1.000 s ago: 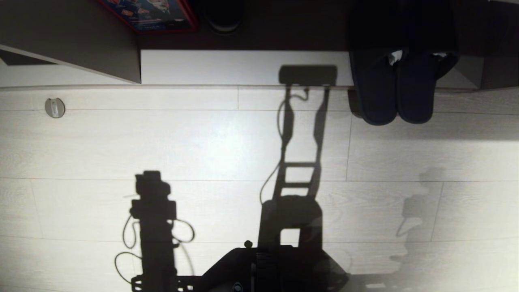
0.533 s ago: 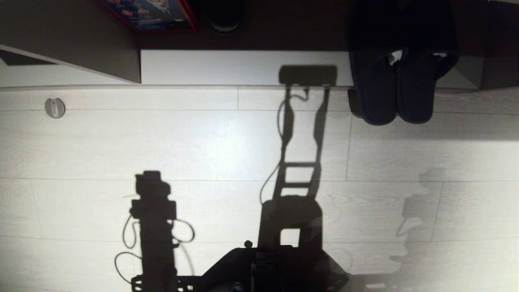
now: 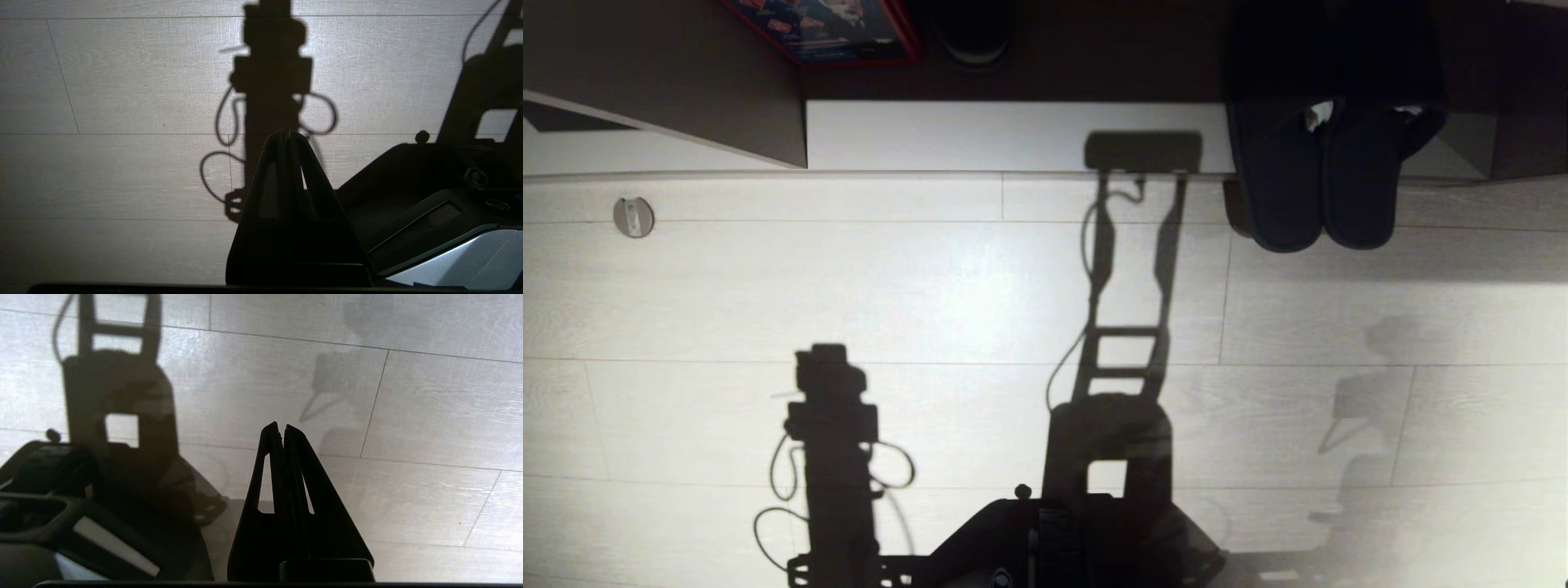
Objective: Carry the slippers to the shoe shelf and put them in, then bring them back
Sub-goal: Pick up the slippers in the shoe cabinet
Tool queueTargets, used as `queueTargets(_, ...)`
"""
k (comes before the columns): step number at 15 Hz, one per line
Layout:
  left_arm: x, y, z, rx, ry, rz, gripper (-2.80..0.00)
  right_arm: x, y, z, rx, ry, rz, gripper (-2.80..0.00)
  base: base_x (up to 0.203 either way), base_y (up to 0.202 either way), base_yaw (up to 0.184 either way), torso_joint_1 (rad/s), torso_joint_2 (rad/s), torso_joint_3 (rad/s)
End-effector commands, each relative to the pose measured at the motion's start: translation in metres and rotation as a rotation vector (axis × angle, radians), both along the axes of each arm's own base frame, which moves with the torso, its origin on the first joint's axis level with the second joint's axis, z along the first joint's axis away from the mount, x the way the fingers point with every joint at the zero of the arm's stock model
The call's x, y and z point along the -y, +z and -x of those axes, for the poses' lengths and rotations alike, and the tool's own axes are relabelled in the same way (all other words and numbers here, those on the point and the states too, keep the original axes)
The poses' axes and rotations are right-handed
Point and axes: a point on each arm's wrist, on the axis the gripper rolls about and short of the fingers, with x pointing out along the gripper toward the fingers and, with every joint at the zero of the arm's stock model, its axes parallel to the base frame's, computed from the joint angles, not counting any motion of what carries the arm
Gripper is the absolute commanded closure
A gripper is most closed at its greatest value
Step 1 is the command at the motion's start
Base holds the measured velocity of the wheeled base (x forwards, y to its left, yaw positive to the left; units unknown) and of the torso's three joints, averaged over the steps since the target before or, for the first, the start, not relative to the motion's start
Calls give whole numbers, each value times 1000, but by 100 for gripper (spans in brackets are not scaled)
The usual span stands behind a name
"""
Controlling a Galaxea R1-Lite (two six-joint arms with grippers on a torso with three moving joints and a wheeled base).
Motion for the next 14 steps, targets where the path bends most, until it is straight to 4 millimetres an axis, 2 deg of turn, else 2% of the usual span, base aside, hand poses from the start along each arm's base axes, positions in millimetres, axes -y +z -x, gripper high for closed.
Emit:
queueTargets(1, 0, 0, 0, 0, 0, 0, 0, 1, 8, -24, -106, -17, 2, 0, 0, 0, 0, 0, 0, 0)
queueTargets(8, 0, 0, 0, -1, 0, 0, 0, 5, 51, -83, -16, -47, 40, 0, 0, 0, 0, 0, 0, 0)
queueTargets(14, 0, 0, 0, -2, 0, 0, 0, 10, 55, -119, 4, -56, 70, 0, 0, 0, 0, 0, 0, 0)
